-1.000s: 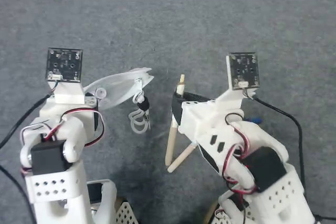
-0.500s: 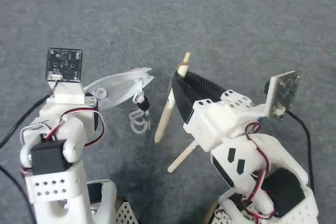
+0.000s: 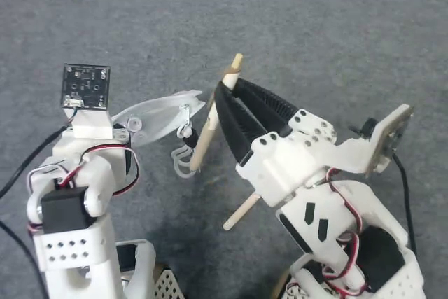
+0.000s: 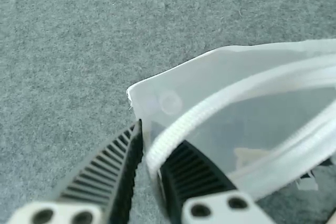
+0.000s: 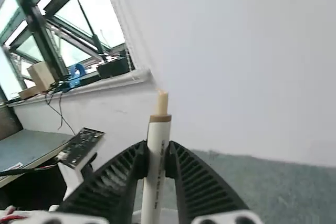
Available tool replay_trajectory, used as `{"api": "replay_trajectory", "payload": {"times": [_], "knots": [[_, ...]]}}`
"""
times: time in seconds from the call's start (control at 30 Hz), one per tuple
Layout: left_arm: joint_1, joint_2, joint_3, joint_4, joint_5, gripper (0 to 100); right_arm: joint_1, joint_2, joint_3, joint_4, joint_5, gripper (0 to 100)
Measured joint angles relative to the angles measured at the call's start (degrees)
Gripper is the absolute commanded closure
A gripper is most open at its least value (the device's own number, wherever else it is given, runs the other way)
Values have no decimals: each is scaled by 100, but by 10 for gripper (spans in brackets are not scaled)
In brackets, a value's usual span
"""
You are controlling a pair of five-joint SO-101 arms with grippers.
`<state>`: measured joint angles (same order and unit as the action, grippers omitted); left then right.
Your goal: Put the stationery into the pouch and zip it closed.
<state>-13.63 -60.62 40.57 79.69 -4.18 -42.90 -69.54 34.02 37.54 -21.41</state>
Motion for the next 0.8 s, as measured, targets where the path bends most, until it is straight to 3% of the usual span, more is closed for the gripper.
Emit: {"api": "replay_trajectory", "payload": {"times": [0.47, 0.8], "knots": [[0, 18, 0, -53, 0, 988, -167, -26, 97, -862, 527, 993], [0, 18, 0, -53, 0, 988, -158, 0, 1591, -3270, 1090, 993]]}}
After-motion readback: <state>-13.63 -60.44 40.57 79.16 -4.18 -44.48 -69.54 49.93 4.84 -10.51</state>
